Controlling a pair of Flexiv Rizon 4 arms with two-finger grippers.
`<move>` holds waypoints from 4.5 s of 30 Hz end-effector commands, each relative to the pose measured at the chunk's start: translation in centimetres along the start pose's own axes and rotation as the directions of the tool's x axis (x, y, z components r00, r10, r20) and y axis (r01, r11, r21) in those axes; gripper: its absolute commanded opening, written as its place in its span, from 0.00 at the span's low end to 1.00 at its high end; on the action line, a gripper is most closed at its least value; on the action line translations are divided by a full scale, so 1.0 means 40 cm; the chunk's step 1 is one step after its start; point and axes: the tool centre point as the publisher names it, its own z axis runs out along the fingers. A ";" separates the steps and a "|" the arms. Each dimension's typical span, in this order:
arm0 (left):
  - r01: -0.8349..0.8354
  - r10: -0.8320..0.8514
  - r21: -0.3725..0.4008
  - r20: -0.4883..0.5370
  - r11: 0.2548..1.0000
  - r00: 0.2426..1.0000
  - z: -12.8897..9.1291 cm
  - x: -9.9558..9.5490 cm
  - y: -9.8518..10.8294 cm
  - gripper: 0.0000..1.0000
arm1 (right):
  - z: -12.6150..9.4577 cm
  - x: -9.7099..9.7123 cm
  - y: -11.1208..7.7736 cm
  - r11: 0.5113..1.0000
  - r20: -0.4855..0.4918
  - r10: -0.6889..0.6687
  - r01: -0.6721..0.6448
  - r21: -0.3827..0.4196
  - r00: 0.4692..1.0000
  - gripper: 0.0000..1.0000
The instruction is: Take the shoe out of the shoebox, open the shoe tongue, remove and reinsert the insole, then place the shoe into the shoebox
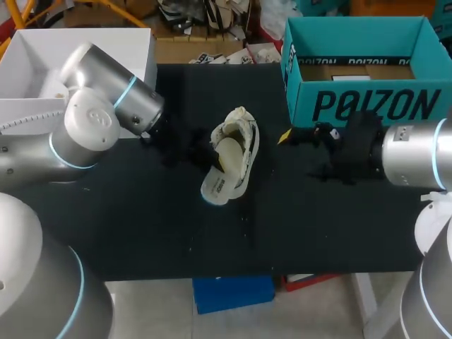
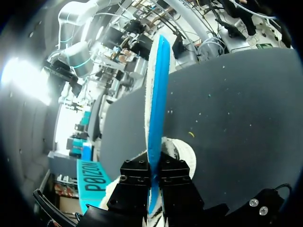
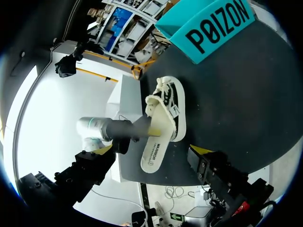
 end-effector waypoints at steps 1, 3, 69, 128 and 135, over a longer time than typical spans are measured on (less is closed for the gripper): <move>0.000 0.000 0.005 -0.004 1.000 1.000 0.025 -0.004 0.030 0.00 | -0.001 0.000 -0.001 1.000 0.000 0.000 0.000 0.001 1.000 1.00; -0.002 0.002 -0.006 -0.003 1.000 1.000 0.026 -0.006 0.043 0.00 | -0.001 0.000 -0.001 1.000 0.000 0.000 0.000 0.001 1.000 1.00; -0.068 0.068 0.004 -0.030 0.998 0.997 -0.022 -0.013 -0.038 0.00 | -0.001 0.000 -0.001 1.000 0.000 0.000 0.000 0.001 1.000 1.00; -0.033 0.033 -0.096 0.002 0.995 0.999 0.011 -0.032 0.167 0.00 | -0.001 0.000 -0.001 1.000 0.000 0.000 0.000 0.001 1.000 1.00; -0.035 0.035 -0.093 -0.002 0.995 0.999 0.013 -0.042 0.148 0.87 | -0.001 0.000 -0.001 1.000 0.000 0.000 0.000 0.001 1.000 1.00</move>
